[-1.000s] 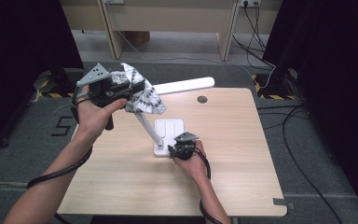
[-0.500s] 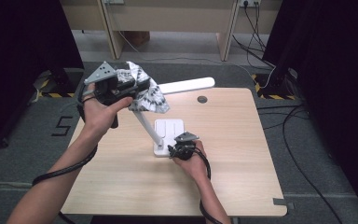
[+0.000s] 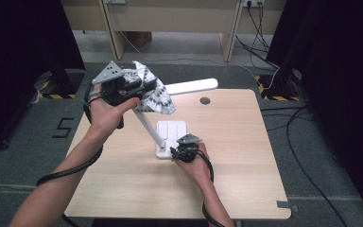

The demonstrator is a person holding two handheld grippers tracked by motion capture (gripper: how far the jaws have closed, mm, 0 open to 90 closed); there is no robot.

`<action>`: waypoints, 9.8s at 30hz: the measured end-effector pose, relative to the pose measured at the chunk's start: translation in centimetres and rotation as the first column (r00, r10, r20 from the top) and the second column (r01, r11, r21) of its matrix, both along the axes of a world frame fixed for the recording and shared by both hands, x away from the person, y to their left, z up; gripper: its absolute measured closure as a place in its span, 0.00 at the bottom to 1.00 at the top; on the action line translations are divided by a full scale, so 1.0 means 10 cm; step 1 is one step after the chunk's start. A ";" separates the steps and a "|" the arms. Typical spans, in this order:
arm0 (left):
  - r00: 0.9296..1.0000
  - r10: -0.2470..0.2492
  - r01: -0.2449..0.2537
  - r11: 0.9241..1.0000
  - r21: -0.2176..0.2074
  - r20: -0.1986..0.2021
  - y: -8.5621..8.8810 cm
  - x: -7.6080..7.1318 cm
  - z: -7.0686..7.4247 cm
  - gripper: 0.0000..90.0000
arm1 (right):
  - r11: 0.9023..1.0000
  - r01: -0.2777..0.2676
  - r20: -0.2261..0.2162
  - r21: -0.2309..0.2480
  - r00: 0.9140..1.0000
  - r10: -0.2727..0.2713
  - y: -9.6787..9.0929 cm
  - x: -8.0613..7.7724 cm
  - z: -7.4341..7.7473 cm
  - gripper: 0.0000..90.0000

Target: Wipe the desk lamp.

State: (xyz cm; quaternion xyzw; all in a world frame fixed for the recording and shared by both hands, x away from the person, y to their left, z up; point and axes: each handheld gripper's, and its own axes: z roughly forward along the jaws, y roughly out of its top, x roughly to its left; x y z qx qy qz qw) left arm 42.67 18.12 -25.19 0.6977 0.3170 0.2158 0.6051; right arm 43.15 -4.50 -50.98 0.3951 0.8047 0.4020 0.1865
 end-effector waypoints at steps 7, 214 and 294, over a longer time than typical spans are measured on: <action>1.000 -0.001 0.001 1.000 0.010 0.008 -0.06 0.01 0.01 0.89 | 1.000 -0.001 0.004 0.000 1.000 0.001 0.00 0.00 0.00 0.61; 0.963 -0.267 0.260 0.956 0.138 0.035 -1.78 -0.27 -0.16 0.88 | 1.000 -0.021 0.035 0.015 0.999 0.020 0.02 -0.01 -0.04 0.67; 0.996 -0.078 0.074 0.994 0.079 0.049 -1.49 -0.12 -0.29 0.89 | 0.999 -0.028 0.043 0.021 0.999 0.027 0.02 -0.01 -0.05 0.68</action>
